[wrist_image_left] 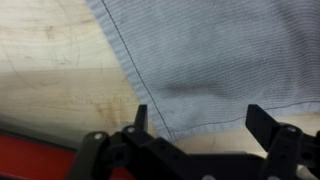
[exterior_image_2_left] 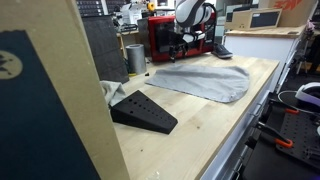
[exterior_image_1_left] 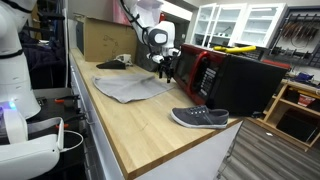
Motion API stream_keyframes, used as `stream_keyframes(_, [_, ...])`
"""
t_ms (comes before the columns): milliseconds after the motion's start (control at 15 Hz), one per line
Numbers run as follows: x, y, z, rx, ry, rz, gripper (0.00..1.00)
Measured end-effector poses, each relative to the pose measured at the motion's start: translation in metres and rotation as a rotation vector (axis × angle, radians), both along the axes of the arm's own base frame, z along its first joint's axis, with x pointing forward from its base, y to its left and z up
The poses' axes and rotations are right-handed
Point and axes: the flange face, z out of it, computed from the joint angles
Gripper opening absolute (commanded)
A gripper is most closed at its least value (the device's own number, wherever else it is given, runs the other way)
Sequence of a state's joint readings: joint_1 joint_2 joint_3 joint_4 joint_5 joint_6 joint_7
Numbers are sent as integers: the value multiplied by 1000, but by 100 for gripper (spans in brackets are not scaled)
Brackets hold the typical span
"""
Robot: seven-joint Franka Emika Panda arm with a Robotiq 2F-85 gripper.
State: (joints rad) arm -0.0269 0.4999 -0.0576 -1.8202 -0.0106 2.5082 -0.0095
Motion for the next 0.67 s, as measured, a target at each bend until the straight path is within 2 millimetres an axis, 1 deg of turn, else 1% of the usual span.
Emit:
stream_keyframes(400, [-8, -8, -15, 30, -53, -77, 100])
stream_keyframes(667, [-5, -13, -12, 37, -126, -143, 100])
